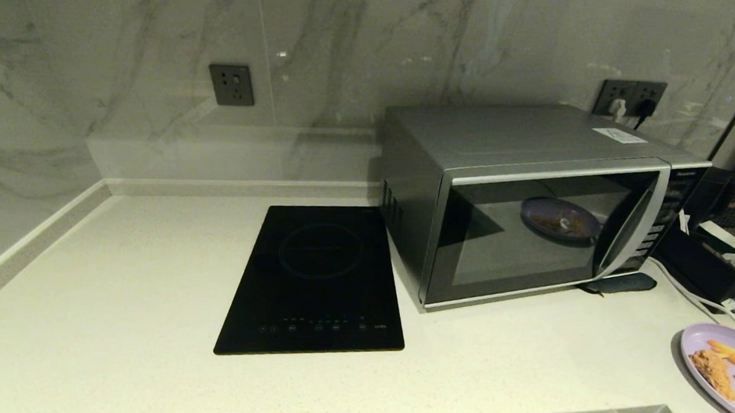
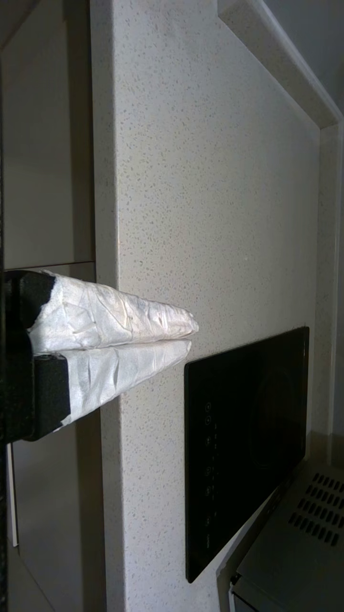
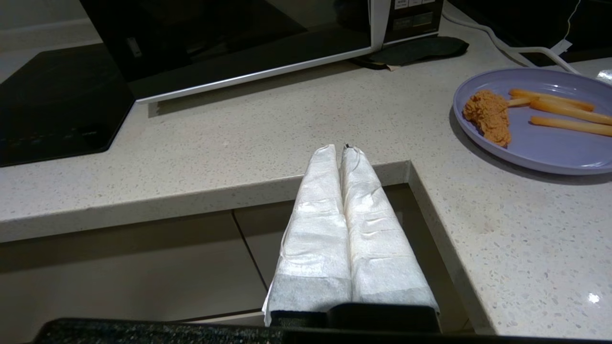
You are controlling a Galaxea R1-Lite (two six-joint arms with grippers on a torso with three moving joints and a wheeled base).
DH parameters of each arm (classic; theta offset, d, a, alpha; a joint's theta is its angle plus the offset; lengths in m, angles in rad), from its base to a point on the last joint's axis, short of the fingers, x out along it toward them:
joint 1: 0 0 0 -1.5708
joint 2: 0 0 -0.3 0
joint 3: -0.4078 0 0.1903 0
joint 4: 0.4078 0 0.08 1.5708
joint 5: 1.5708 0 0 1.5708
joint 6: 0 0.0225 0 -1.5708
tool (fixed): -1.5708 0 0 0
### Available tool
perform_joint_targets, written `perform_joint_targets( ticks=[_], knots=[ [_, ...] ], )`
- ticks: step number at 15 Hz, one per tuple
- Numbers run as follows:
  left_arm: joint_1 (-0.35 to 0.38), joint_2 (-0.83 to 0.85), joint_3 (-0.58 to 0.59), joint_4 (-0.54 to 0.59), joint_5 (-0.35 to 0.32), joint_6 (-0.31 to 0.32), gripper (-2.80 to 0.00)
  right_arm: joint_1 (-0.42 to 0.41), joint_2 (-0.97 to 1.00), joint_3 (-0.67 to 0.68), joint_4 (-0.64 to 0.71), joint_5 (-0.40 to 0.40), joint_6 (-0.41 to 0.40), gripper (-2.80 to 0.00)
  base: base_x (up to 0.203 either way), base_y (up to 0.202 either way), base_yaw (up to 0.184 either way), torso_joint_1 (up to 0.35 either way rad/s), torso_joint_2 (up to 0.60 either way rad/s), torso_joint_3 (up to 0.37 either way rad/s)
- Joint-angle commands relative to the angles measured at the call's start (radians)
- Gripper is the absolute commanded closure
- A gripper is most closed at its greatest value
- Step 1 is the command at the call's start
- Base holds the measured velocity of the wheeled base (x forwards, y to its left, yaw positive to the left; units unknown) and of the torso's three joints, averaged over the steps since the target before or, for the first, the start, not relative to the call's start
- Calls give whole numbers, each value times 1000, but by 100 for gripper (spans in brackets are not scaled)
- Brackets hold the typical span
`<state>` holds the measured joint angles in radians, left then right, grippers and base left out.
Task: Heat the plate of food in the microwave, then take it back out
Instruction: Open the microwave oven
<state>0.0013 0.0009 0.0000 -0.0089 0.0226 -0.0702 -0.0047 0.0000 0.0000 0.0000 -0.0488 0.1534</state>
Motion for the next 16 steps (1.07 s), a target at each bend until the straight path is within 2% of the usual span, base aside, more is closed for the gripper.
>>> perform_joint_targets(
  ticks=[1, 13, 16],
  knots=[
    [0, 1, 0, 0, 0, 0, 0, 0, 0, 2, 0, 0, 0, 0, 0, 0, 0, 0, 0, 0],
    [0, 1, 0, 0, 0, -2, 0, 0, 0, -5, -2, -6, -2, 0, 0, 0, 0, 0, 0, 0],
    [0, 1, 0, 0, 0, -2, 0, 0, 4, -70, 13, -22, -1, 0, 0, 0, 0, 0, 0, 0]
  ],
)
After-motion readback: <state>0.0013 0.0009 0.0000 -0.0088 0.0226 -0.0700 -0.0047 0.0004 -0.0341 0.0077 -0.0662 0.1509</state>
